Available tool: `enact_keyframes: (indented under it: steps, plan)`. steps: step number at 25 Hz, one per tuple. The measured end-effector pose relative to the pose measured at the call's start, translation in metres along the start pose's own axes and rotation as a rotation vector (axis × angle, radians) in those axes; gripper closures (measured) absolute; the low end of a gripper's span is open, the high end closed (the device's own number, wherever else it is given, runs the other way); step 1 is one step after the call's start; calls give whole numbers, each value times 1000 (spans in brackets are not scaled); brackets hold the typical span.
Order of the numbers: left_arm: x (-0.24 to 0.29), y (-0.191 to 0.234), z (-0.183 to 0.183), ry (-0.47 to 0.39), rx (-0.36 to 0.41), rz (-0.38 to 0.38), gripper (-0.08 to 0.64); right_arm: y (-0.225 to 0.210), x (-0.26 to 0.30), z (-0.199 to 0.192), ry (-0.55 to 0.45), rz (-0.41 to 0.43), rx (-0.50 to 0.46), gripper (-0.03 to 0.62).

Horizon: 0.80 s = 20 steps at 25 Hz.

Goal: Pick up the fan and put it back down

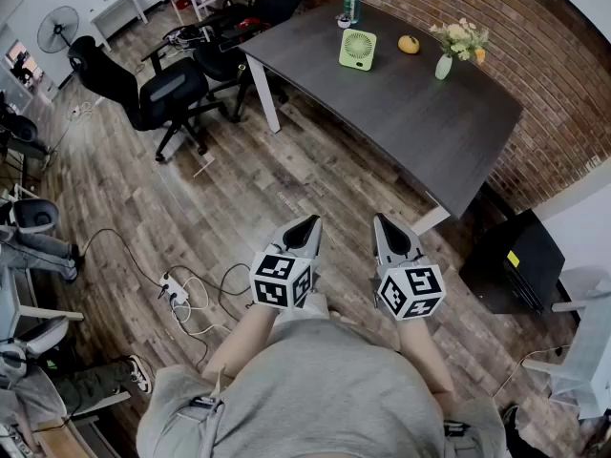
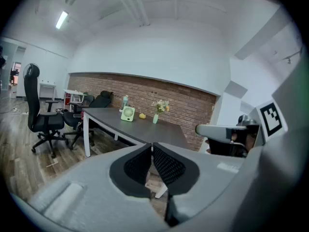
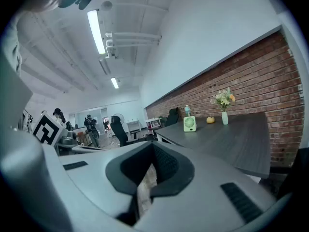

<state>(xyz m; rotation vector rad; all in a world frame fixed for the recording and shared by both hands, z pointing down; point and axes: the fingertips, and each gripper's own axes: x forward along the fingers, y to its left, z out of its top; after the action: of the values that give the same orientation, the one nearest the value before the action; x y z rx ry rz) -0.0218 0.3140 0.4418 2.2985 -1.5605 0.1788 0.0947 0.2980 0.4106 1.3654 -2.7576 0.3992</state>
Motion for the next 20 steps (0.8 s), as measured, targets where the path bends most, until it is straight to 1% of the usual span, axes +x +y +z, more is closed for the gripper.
enact_keyframes:
  steps: [6,13,17,20]
  plan:
    - [-18,-2,-6,-6,-19,11,534,11,-13,0,0,10,-29,592]
    - [-23,-7,-7,-20,-16,9,534,19,-23,-2,5,23,-48,592]
    - [-25,-12,-9,-20,-9,8,534,20,-28,-1,2,44,3,591]
    - [-26,-16,-12,-22,3,16,534,19,-31,-3,4,51,3,591]
